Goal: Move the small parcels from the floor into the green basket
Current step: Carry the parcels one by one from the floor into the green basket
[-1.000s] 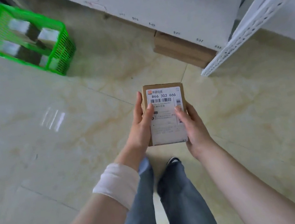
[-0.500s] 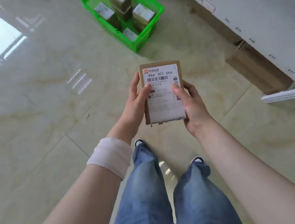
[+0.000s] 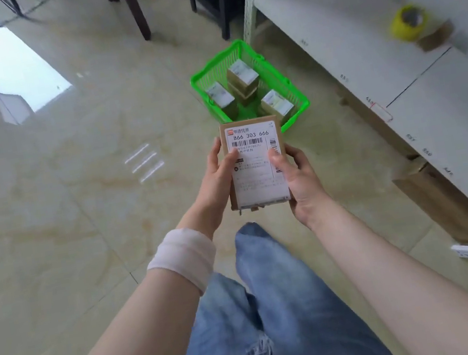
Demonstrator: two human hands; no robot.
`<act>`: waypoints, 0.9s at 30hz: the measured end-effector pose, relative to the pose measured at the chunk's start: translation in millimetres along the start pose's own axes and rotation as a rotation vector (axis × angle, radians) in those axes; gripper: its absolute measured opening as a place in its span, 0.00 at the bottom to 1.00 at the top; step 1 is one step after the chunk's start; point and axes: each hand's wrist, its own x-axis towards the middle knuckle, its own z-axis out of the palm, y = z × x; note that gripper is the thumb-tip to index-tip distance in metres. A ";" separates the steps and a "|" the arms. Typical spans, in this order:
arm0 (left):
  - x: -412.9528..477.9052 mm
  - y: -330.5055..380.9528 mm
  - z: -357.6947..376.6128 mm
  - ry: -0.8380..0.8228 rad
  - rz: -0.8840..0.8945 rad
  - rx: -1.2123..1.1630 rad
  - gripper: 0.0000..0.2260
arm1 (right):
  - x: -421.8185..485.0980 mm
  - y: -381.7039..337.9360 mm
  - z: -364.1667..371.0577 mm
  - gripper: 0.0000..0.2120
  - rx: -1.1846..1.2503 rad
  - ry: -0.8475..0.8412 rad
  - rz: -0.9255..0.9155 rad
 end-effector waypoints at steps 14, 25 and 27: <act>161.8 146.0 -71.0 -0.158 -0.017 0.052 0.24 | 131.3 -84.6 146.6 0.10 0.106 0.162 -0.068; 278.3 210.6 -56.0 -0.550 -0.165 0.461 0.16 | 171.4 -93.1 162.0 0.12 0.328 0.439 -0.064; 289.9 208.1 -40.4 -0.600 -0.211 0.522 0.07 | 178.8 -97.5 155.2 0.11 0.360 0.475 -0.049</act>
